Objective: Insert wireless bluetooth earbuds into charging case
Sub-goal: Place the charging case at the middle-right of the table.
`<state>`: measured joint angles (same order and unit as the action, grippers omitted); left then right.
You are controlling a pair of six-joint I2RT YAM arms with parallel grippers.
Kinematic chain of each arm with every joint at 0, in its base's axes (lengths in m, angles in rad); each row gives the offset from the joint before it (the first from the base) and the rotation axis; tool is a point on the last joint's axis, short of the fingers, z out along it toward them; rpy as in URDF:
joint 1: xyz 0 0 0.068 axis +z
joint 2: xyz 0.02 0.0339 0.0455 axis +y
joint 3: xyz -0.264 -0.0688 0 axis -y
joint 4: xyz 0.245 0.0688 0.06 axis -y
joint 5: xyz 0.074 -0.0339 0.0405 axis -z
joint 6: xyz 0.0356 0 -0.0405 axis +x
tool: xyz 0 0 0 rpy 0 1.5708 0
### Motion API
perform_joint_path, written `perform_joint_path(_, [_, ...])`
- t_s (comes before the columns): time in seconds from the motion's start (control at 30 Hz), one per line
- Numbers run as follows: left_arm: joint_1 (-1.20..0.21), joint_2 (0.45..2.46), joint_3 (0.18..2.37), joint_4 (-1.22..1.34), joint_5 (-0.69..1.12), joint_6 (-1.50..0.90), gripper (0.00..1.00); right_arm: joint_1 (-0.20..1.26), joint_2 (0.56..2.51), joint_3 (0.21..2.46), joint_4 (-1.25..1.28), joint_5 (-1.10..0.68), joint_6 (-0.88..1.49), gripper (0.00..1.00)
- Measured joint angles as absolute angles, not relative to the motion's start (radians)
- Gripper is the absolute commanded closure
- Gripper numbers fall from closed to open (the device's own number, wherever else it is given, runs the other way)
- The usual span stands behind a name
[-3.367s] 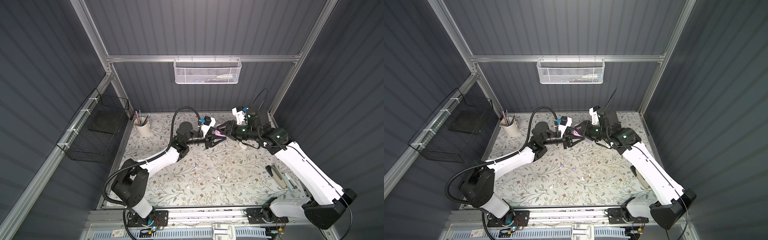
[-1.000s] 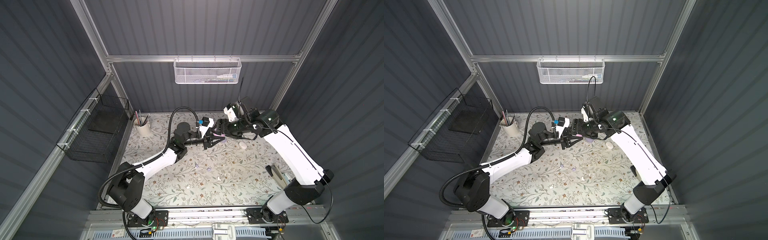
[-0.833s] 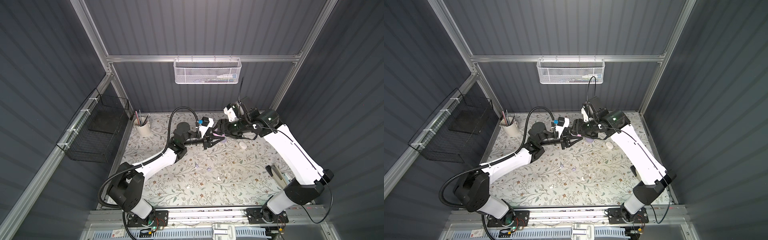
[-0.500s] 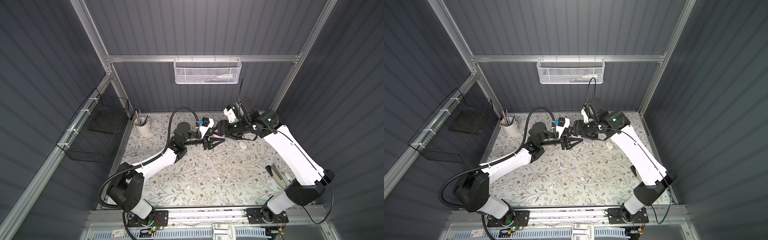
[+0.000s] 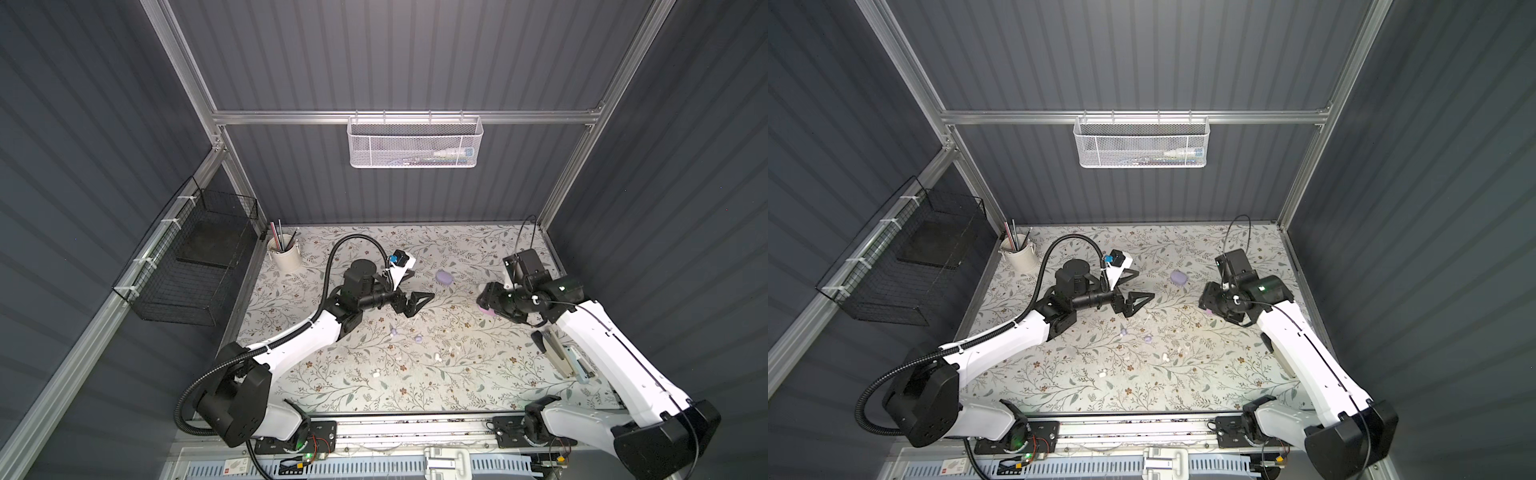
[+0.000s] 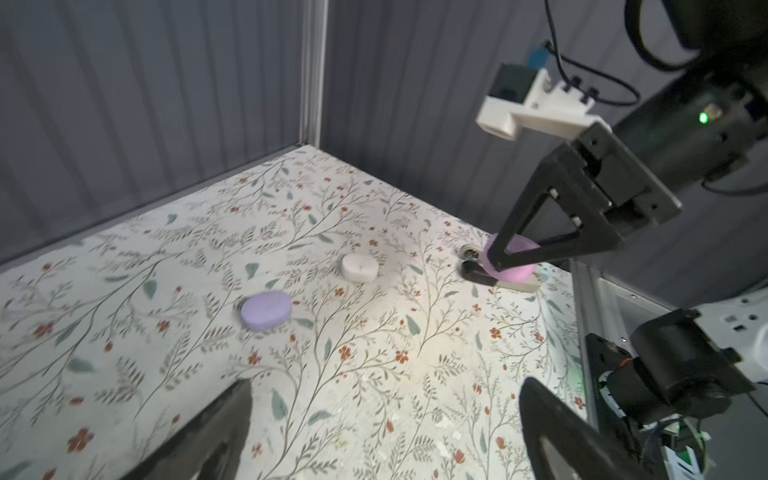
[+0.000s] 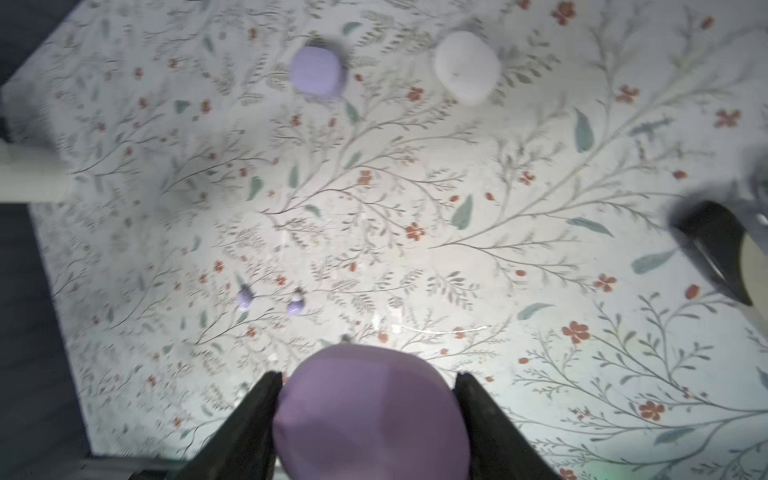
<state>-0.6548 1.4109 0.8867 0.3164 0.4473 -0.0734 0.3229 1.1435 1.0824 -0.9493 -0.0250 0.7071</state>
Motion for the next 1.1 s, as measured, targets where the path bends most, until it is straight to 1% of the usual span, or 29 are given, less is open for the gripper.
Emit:
perform_joint_path(0.1, [-0.638, 1.406, 0.867, 0.277, 0.397, -0.075, 0.00, 0.252, 1.103, 0.921, -0.897, 0.012, 0.712, 0.49])
perform_joint_path(0.2, [-0.618, 1.406, 0.858, 0.252, 0.370, -0.079, 0.00, 0.208, 1.097, 0.816, -0.832, 0.039, 0.715, 0.49])
perform_joint_path(0.43, [-0.593, 1.407, 0.855, 0.224, 0.319, -0.082, 0.00, 0.155, 1.152, 0.624, -0.655, 0.074, 0.739, 0.49])
perform_joint_path(0.57, [-0.587, 1.407, 0.855, 0.224, 0.308, -0.086, 0.00, 0.150, 1.189, 0.549, -0.591, 0.076, 0.767, 0.48])
perform_joint_path(0.63, [-0.581, 1.407, 0.855, 0.224, 0.302, -0.086, 0.00, 0.150, 1.188, 0.538, -0.568, 0.077, 0.780, 0.42])
perform_joint_path(0.77, [-0.574, 1.407, 0.855, 0.224, 0.295, -0.089, 0.00, 0.150, 1.194, 0.537, -0.547, 0.080, 0.797, 0.25])
perform_joint_path(0.97, [-0.565, 1.407, 0.855, 0.224, 0.290, -0.089, 0.00, 0.150, 1.162, 0.559, -0.635, 0.075, 0.818, 0.04])
perform_joint_path(1.0, [-0.562, 1.407, 0.855, 0.224, 0.290, -0.089, 0.00, 0.150, 1.150, 0.580, -0.661, 0.074, 0.821, 0.01])
perform_joint_path(1.1, [-0.561, 1.407, 0.855, 0.224, 0.287, -0.089, 0.00, 0.147, 1.135, 0.665, -0.720, 0.063, 0.823, 0.01])
